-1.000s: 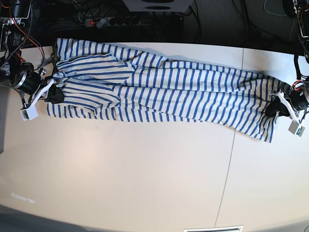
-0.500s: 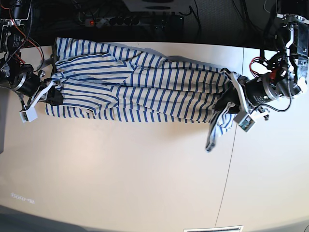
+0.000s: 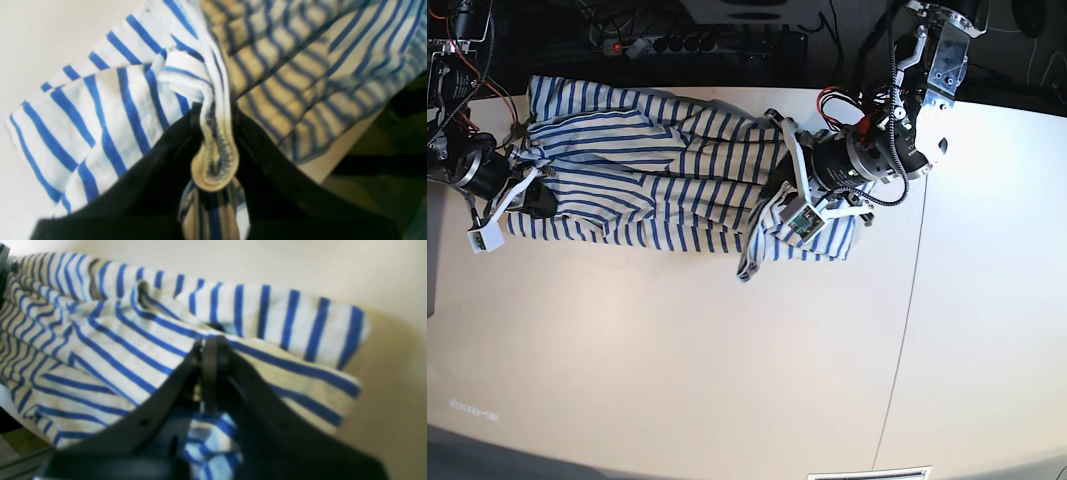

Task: Fold the T-shirt properly
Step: 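Carry the strip end with the left gripper toward the right gripper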

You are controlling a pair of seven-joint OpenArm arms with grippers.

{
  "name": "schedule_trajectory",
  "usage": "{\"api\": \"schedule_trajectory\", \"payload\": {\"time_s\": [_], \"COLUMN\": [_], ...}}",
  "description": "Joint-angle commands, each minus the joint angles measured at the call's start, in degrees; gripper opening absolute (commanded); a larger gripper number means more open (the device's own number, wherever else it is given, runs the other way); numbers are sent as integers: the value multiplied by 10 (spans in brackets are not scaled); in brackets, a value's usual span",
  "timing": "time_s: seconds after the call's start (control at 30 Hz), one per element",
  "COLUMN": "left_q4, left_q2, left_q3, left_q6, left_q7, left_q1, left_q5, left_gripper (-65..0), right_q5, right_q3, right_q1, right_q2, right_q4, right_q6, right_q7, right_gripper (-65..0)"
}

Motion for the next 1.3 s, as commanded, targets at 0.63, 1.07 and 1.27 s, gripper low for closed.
{"api": "schedule_trajectory", "payload": {"time_s": [0.63, 1.07, 1.27], "left_q4": [-52, -68, -68], "left_q2": [125, 150, 157], "left_q3": [72, 132, 129], "left_q6": [5, 3, 3], "left_q7": [-37, -72, -70], "left_q1": [-7, -7, -17], "left_q5": [-13, 34, 60], "left_gripper": [-650, -256, -259], "right_q5": [10, 10, 9], "right_q3": [5, 5, 5], "right_q1": [6, 6, 4], "right_q2": [10, 10, 10], "right_q4": [9, 9, 9], "right_q6": [42, 42, 42], "right_q7": [11, 11, 7], "right_gripper": [-650, -650, -650]}}
